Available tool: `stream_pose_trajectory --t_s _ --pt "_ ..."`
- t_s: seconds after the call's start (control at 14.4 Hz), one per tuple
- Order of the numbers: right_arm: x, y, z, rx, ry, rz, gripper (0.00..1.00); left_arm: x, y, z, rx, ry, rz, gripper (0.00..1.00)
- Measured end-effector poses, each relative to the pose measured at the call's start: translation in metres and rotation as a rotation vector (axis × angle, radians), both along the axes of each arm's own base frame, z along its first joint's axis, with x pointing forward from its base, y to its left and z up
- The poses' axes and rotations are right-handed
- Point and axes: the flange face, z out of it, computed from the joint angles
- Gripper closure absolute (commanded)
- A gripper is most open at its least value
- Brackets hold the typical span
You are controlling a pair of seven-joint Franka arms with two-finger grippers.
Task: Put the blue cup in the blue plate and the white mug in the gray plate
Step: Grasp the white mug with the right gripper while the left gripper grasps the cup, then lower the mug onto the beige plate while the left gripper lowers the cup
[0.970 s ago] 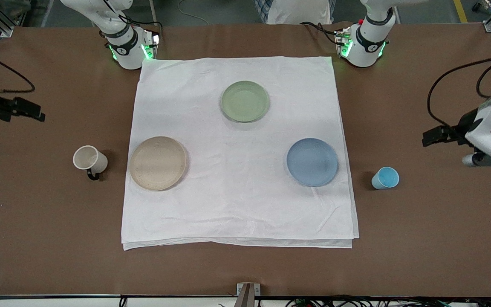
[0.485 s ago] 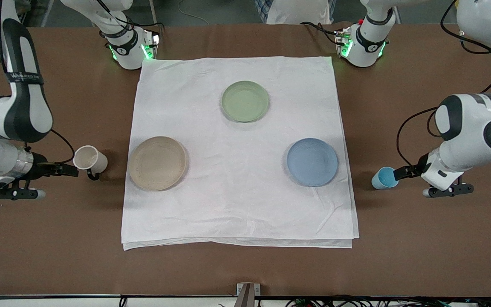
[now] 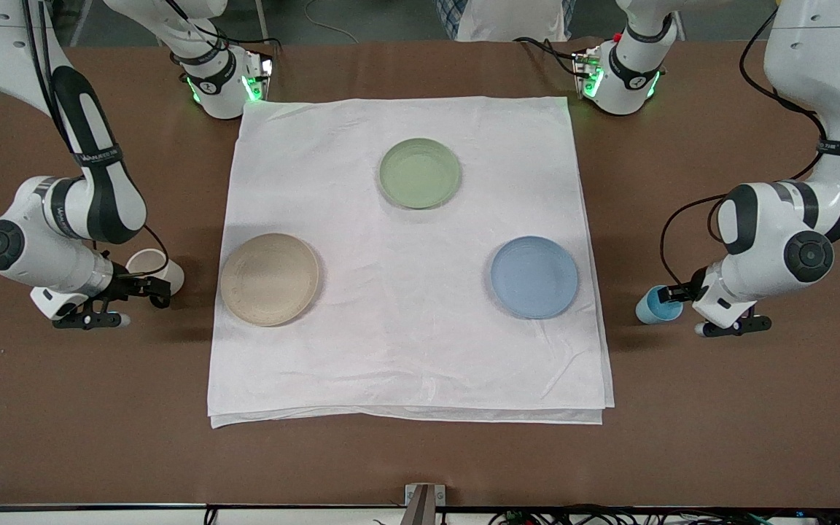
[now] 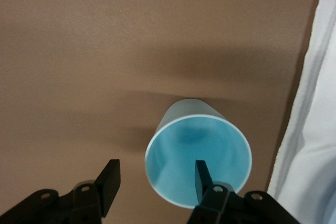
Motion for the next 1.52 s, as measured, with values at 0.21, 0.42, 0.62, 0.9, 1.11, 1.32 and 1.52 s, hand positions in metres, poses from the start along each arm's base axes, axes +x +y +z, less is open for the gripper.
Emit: stream_pose_trajectory --t_s 0.21,0.42,0.62,0.9,1.11,1.32,1.52 --pt "-0.003 -0.007 -0.019 0.003 0.021 0.013 0.62 -0.001 -0.001 -0.014 -0.002 0.011 -0.002 0.98" --pt "-0.006 -0.007 -0.024 0.005 0.031 0.015 1.00 0.002 -0.018 -0.009 -0.001 -0.002 0.002 1.00" --pt "-0.005 -0.006 -0.022 0.006 0.032 0.016 1.00 0.005 -0.052 0.023 -0.006 -0.017 -0.020 1.00" --pt "0.008 0.027 0.012 0.055 0.101 -0.077 1.00 -0.010 -0.128 0.073 -0.026 -0.005 -0.011 1.00" --pt "0.006 0.099 0.042 0.041 0.103 -0.154 1.00 -0.030 -0.193 0.070 -0.037 0.023 0.053 0.99" --pt "-0.014 0.164 0.043 0.080 0.116 -0.208 1.00 -0.048 -0.236 0.043 -0.026 0.076 0.097 0.99" --pt "-0.032 0.199 0.022 0.084 0.067 -0.236 0.99 -0.059 -0.261 0.013 -0.015 0.112 0.125 0.97"
